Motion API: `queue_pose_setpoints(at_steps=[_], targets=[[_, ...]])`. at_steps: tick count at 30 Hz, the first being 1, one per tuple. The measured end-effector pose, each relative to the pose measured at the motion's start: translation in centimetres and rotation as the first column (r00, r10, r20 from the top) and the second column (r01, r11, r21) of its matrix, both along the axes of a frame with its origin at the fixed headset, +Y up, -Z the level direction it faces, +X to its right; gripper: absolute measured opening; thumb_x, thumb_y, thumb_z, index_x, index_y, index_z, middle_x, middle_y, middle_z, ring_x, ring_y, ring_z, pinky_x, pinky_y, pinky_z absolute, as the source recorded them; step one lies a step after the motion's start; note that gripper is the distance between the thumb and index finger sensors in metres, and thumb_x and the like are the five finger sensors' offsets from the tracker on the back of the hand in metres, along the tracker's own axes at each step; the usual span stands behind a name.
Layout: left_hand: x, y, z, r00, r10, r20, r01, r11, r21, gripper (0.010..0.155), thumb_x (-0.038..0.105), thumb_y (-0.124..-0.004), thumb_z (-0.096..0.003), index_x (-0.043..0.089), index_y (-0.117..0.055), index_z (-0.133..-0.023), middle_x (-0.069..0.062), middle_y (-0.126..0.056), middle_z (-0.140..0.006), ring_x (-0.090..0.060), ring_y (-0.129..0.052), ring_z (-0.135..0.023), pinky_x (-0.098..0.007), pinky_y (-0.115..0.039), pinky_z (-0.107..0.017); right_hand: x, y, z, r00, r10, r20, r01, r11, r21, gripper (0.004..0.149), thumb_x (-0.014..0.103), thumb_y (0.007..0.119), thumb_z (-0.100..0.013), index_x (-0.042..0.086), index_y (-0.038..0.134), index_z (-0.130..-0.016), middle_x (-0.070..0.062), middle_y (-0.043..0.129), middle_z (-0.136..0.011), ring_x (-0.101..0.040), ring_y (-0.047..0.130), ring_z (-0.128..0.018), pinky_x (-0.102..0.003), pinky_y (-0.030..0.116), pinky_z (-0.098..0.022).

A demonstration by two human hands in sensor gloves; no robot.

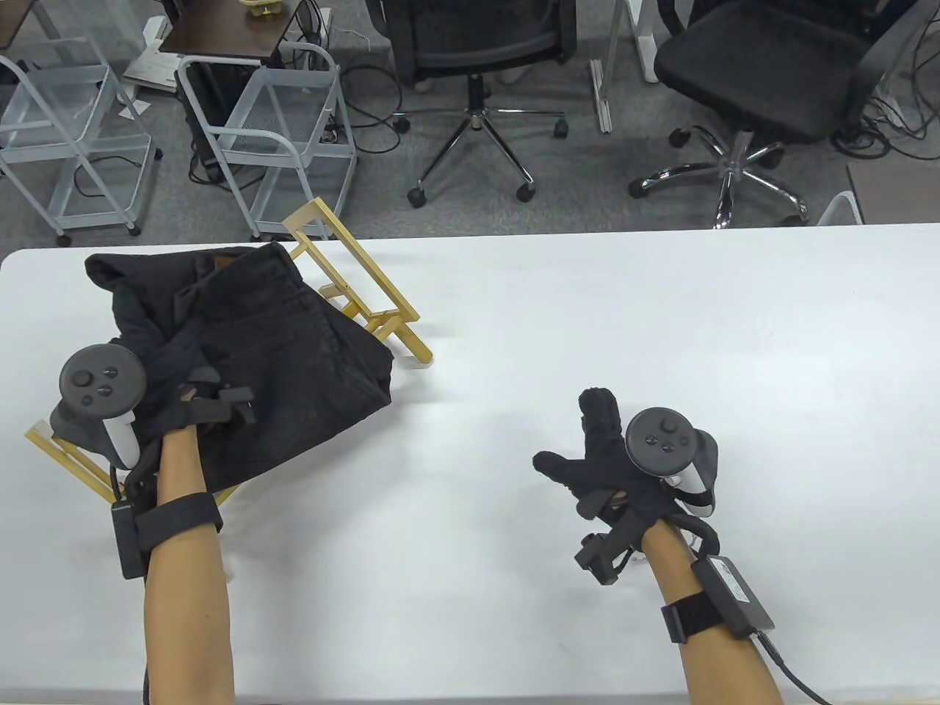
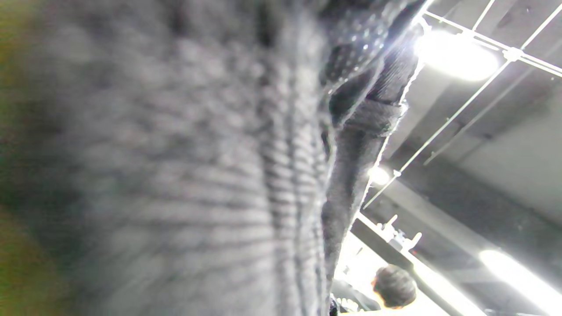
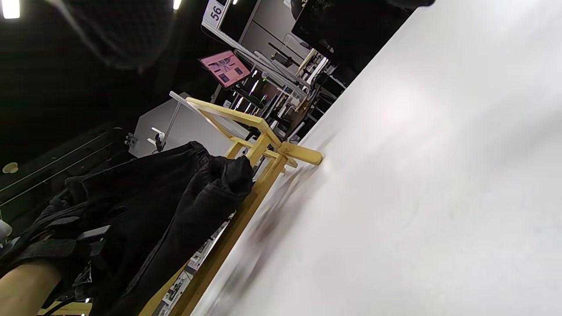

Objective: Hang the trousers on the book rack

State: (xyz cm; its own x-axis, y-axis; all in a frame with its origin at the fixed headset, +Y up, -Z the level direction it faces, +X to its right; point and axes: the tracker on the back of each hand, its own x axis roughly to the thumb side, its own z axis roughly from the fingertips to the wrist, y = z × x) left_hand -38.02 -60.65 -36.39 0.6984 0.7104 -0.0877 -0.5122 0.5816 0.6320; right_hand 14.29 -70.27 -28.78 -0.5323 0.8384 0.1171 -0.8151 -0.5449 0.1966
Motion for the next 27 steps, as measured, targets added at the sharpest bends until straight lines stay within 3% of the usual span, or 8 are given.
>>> queue_pose_setpoints(at_steps=[7, 19, 23, 27], targets=[[-0.1, 0.1, 0.4, 0.993, -0.099, -0.070, 0.089, 0.987, -0.137, 0.083, 0.028, -0.098, -0.0355, 0.024, -0.044, -0.099, 0.008, -0.091, -0.086, -0.031, -0.078, -0.098, -0.071, -0.028, -0.070, -0.2, 0.0, -0.1, 1.000, 0.009, -0.014, -0.009, 1.000, 0.000, 0.109, 0.060, 0.078, -0.038, -0.002, 0.010, -0.096, -0.033, 0.005, -0.103, -0.061, 0.043, -0.094, -0.080, 0.036, -0.055], [0.0, -1.0, 0.6, 0.933, -0.244, -0.266, 0.119, 0.903, -0.413, 0.082, 0.031, -0.100, -0.0339, 0.016, -0.050, -0.097, 0.004, -0.095, -0.081, -0.034, -0.079, -0.095, -0.071, -0.028, -0.070, -0.7, 0.1, 0.1, 0.999, 0.031, -0.029, -0.031, 0.999, 0.008, 0.109, 0.060, 0.079, -0.038, -0.002, 0.010, -0.096, -0.034, 0.005, -0.102, -0.062, 0.043, -0.093, -0.080, 0.036, -0.055], [-0.3, -1.9, 0.3, 0.925, -0.239, -0.297, 0.050, 0.850, -0.525, 0.081, 0.032, -0.097, -0.0365, 0.014, -0.048, -0.099, 0.002, -0.092, -0.085, -0.035, -0.077, -0.098, -0.071, -0.029, -0.071, -0.8, 0.1, 0.1, 0.999, 0.036, -0.031, -0.036, 0.999, 0.004, 0.109, 0.060, 0.079, -0.038, -0.002, 0.009, -0.096, -0.034, 0.005, -0.102, -0.062, 0.043, -0.093, -0.080, 0.036, -0.055], [-0.5, -2.8, 0.2, 0.926, -0.200, -0.321, -0.022, 0.819, -0.574, 0.078, 0.031, -0.094, -0.0383, 0.014, -0.047, -0.099, 0.004, -0.090, -0.090, -0.031, -0.074, -0.101, -0.070, -0.030, -0.072, -0.9, 0.1, 0.2, 0.998, 0.058, -0.025, -0.058, 0.998, 0.012, 0.110, 0.059, 0.079, -0.038, -0.003, 0.010, -0.096, -0.035, 0.005, -0.102, -0.063, 0.036, -0.093, -0.081, 0.034, -0.054]])
